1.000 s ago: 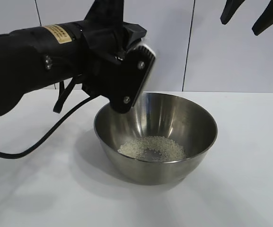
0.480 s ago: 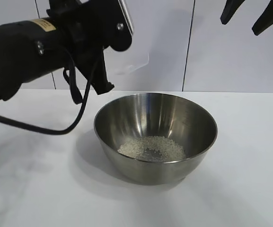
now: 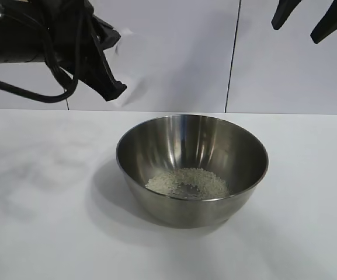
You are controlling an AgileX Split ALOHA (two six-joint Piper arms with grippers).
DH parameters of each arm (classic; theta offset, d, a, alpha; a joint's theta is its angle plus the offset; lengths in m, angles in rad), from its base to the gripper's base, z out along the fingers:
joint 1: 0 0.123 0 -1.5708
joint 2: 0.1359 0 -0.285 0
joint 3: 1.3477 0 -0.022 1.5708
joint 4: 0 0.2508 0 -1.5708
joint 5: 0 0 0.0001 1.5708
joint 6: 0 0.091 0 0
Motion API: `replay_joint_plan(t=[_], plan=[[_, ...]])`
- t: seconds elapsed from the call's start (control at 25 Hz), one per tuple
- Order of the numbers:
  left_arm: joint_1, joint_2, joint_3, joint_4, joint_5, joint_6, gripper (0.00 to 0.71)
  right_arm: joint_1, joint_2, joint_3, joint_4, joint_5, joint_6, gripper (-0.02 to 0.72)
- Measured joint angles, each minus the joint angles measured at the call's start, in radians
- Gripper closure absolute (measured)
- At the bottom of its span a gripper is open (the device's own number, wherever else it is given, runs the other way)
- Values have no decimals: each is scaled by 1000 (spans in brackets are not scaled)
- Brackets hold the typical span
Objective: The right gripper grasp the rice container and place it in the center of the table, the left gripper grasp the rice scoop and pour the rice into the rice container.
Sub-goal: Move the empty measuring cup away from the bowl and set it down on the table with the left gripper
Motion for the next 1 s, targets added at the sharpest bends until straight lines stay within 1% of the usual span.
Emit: replay_joint_plan(t=[0.12, 0.28, 0.4, 0.52, 0.64, 0.76, 0.88, 1.0], plan=[[28, -7, -19, 16, 126, -121, 701, 0, 0, 0, 1, 0, 0, 240], [75, -12, -63, 104, 244, -327, 701, 0, 0, 0, 3, 0, 0, 240], [111, -14, -77, 202, 268, -526, 701, 0, 0, 0, 3, 0, 0, 240], [160, -33, -77, 333, 283, -767, 701, 0, 0, 0, 3, 0, 0, 240], [210, -52, -78, 499, 280, -1041, 701, 0, 0, 0, 3, 0, 0, 240], [253, -54, -78, 714, 253, -1357, 701, 0, 0, 0, 4, 0, 0, 240], [295, -54, -78, 945, 170, -1696, 701, 0, 0, 0, 4, 0, 0, 240], [354, -54, -78, 1154, 41, -1947, 701, 0, 0, 0, 4, 0, 0, 240]])
